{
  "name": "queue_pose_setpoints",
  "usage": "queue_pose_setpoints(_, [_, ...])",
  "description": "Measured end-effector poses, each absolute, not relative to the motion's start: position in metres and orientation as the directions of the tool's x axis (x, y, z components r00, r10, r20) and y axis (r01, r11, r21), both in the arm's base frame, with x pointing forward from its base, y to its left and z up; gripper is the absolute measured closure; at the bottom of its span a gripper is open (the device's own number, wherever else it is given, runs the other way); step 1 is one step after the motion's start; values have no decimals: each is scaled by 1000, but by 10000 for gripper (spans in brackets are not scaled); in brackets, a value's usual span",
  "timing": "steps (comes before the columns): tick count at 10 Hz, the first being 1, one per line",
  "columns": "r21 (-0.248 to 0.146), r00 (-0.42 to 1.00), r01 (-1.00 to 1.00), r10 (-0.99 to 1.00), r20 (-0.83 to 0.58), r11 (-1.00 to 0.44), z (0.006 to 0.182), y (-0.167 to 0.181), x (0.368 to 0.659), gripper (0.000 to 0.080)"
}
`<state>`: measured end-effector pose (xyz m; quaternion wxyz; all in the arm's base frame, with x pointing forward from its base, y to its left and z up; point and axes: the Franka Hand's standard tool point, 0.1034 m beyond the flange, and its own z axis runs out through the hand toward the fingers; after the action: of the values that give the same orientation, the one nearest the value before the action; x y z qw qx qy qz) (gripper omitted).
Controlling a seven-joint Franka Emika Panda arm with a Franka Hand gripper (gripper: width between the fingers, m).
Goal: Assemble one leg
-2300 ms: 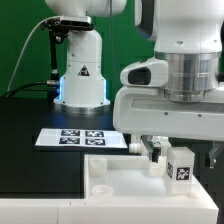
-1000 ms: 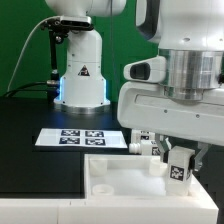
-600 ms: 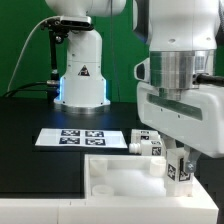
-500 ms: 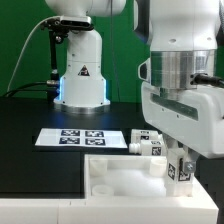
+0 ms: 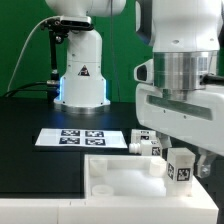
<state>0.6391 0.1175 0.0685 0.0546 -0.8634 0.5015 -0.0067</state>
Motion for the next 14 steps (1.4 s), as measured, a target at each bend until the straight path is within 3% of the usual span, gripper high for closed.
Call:
queue_pose_setpoints(2, [-96, 670, -740, -742, -18, -666, 68, 123, 637, 152])
queue_pose_setpoints(5, [-96, 800, -597, -600, 3, -796, 68, 120, 638, 151])
queue_pose_setpoints(7, [-61, 951, -302, -305, 48, -951, 68, 117, 639, 151])
queue_pose_setpoints(9, [-42, 992, -99, -102, 77, -994, 68, 118, 640, 151])
queue_pose_setpoints(11, [-45, 989, -118, -121, 85, -992, 67, 118, 640, 151])
queue_pose_setpoints(12, [-45, 989, -117, -121, 85, -992, 67, 117, 640, 241])
queue_pose_setpoints(13, [-45, 989, -119, -122, 85, -992, 67, 117, 640, 421])
queue_pose_setpoints(14, [-53, 975, -202, -206, 81, -978, 67, 117, 640, 514])
